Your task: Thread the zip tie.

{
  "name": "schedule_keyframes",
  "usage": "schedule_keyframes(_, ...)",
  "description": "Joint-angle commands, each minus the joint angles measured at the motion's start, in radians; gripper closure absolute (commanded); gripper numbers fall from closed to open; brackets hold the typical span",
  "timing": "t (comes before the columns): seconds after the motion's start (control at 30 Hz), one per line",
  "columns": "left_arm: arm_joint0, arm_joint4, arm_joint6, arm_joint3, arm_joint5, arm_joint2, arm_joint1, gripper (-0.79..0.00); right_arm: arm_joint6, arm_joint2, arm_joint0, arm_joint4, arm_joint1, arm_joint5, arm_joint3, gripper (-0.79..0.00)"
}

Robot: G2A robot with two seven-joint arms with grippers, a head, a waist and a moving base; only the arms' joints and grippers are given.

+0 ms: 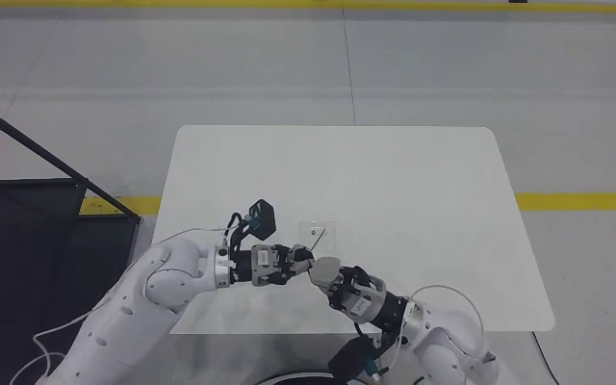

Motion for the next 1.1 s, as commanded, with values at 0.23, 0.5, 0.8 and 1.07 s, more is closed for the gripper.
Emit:
schedule_keyframes(0.23,-0.005,0.001,-0.013,-0.002,0.001,0.011,-0.002,0.0,0.02,-0.011,0.0,0.0,-0.006,0.052,0.005,0.0)
schedule_keyframes(0.5,-0.01,0.001,-0.016,-0.002,0.004,0.015,-0.003,0.0,0.041,-0.034,0.019,-0.02,-0.011,0.019,0.011,0.0)
schedule_keyframes(0.8,-0.008,0.003,-0.004,-0.001,0.0,0.01,-0.004,0.0,0.128,-0.048,0.029,-0.049,-0.018,0.024,0.006,0.0)
schedule_keyframes(1.07,0.001,0.002,0.004,-0.004,0.001,-0.002,-0.002,0.0,0.162,-0.035,-0.008,-0.07,-0.022,0.135,-0.004,0.0)
